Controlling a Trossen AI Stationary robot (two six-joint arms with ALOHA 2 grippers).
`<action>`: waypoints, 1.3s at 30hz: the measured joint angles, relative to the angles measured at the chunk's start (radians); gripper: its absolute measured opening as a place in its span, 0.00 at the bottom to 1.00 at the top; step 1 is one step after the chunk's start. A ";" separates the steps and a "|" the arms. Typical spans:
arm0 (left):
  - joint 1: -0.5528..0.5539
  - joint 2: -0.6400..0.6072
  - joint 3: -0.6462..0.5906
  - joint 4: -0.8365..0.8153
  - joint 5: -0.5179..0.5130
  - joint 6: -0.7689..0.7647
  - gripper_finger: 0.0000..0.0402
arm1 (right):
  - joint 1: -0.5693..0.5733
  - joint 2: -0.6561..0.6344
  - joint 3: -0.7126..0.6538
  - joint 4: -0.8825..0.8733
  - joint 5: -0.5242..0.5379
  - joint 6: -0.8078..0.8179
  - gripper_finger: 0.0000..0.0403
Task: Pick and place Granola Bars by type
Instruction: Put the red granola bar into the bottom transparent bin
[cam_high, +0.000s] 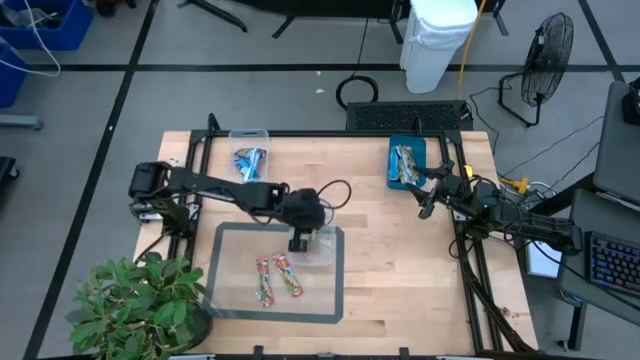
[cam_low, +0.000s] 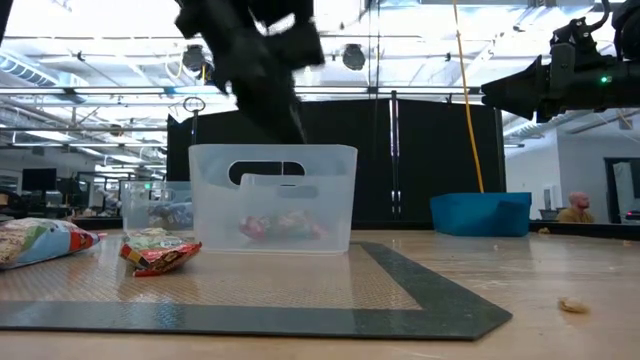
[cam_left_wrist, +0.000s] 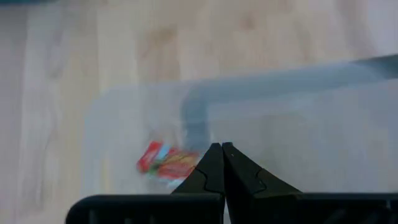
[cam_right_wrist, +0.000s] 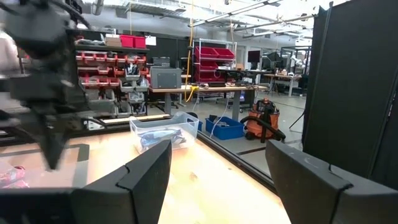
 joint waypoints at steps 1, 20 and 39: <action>-0.010 -0.014 0.002 -0.017 0.000 -0.008 0.00 | 0.000 0.000 0.000 0.000 0.000 0.000 0.62; -0.440 -0.180 -0.001 -0.515 -0.412 -1.024 0.00 | 0.000 0.005 0.000 0.005 0.000 0.000 0.62; -0.527 -0.173 -0.275 -0.385 -0.142 -1.992 0.01 | 0.000 0.005 0.000 0.005 0.000 0.000 0.62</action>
